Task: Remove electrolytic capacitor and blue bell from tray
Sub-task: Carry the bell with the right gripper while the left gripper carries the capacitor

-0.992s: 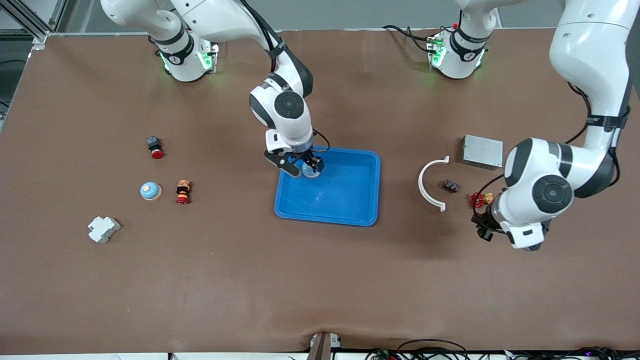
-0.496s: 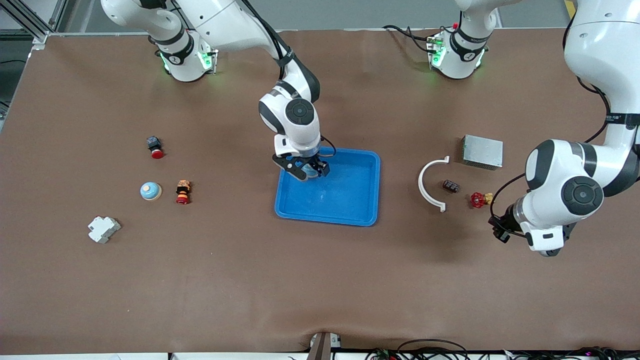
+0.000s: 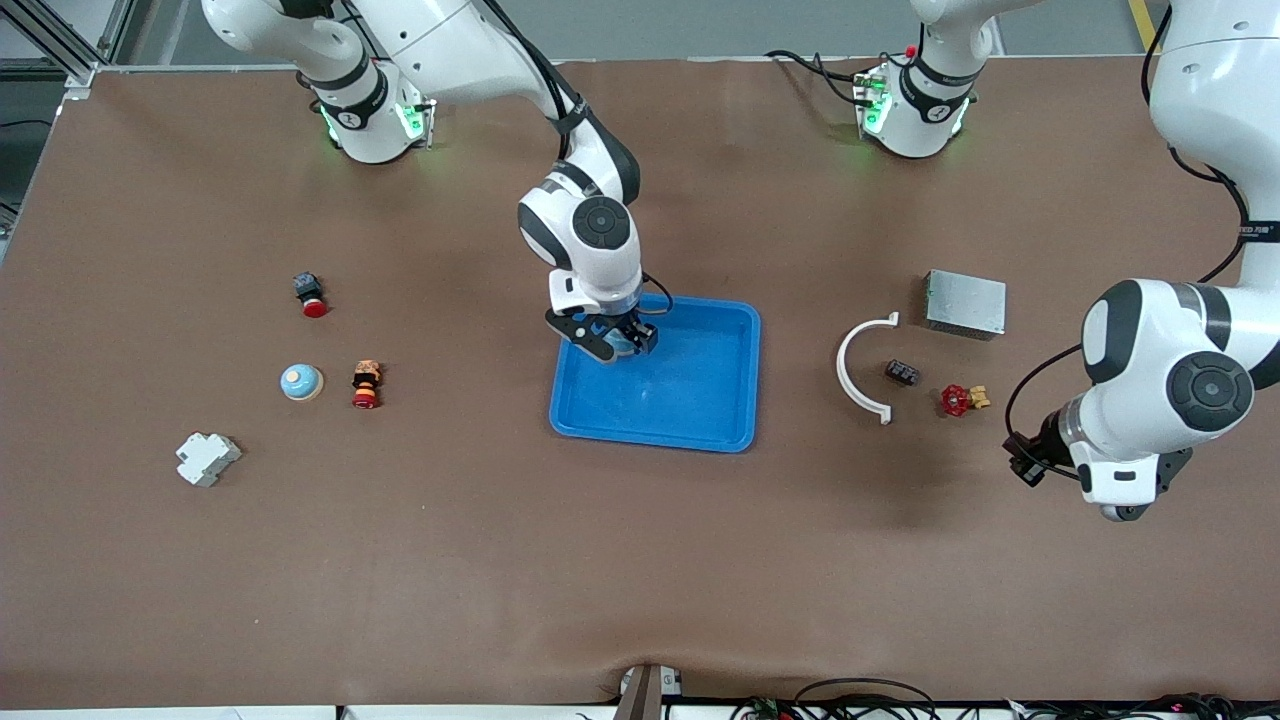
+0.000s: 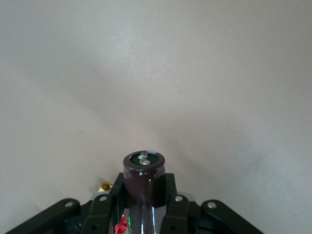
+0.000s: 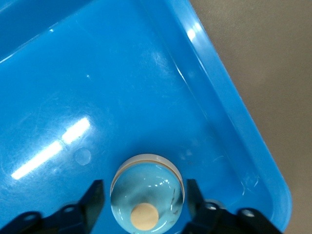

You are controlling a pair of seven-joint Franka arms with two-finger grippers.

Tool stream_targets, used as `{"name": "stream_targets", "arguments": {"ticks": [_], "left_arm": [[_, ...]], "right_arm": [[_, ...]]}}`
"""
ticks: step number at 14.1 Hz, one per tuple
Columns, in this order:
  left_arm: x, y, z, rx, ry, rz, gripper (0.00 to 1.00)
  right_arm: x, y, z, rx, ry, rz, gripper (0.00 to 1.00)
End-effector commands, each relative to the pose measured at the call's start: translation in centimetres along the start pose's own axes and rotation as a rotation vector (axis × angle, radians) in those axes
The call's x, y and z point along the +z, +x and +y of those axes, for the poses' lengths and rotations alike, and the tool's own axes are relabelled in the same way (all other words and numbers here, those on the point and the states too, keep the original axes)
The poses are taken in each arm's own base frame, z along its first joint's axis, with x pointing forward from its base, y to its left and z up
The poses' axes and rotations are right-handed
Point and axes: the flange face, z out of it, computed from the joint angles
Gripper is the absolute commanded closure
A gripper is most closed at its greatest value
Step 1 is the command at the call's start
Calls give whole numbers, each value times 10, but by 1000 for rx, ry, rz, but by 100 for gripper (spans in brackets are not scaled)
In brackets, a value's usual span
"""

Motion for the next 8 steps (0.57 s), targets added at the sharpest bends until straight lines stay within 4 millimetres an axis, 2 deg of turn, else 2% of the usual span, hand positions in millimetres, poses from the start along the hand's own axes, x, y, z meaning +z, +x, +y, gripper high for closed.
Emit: {"name": "stream_targets", "arguments": {"ticks": [1, 2, 5, 8], "left_arm": [[-10, -2, -10, 35, 25, -14, 100], [-8, -1, -13, 53, 35, -22, 100], [-15, 2, -22, 57, 54, -33, 100], [-14, 0, -27, 56, 78, -53, 100]], "right_arm": [[2, -2, -5, 12, 1, 18, 87], [2, -2, -5, 17, 3, 18, 100], [1, -1, -5, 29, 1, 17, 100], [-12, 9, -11, 21, 16, 20, 100]]}}
